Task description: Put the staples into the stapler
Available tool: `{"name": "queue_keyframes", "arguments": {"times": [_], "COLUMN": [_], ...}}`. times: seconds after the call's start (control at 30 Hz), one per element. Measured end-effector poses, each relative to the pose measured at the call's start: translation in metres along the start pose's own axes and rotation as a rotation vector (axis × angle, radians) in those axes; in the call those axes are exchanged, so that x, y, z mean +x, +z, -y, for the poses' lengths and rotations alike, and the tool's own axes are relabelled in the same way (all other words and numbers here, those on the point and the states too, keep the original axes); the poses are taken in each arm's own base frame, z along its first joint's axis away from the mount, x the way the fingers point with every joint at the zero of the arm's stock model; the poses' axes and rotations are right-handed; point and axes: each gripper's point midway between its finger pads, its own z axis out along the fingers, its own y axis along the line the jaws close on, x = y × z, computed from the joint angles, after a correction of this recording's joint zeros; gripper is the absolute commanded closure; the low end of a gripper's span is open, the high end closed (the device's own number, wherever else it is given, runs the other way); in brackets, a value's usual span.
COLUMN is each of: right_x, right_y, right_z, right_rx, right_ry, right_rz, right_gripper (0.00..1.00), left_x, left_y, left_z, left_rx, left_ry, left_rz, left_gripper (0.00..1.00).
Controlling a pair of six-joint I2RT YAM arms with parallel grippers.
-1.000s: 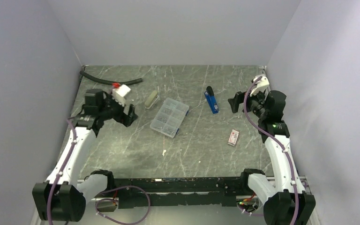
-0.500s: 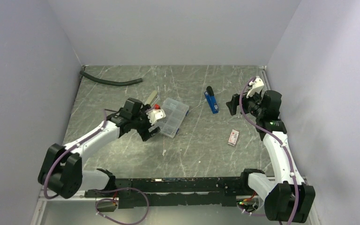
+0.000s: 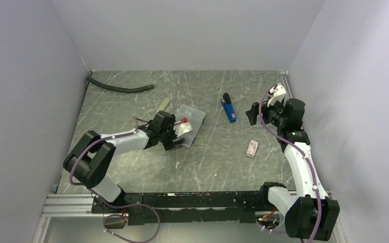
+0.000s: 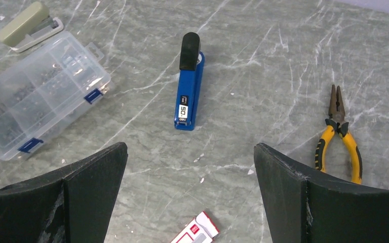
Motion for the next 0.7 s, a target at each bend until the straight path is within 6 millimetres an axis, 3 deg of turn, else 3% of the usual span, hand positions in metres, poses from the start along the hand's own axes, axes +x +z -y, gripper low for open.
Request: {"name": "queue_keyframes", "arguments": {"times": [0.43, 0.7], "right_x": [0.003, 0.005], "right_y": [-0.003, -0.003], "right_z": [0.008, 0.010], "right_rx": [0.024, 0.031], "right_ry": [0.006, -0.009], "right_rz": [-0.001, -0.003], "right_gripper": [0.00, 0.00], "left_x": [-0.060, -0.082], "left_y": [0.066, 0.101], "left_z": [-0.045, -0.079], "left_rx": [-0.093, -0.121], "left_ry": [-0.129, -0.302], "left_rz": [0.018, -0.012], "left_gripper": [0.09, 0.08]}}
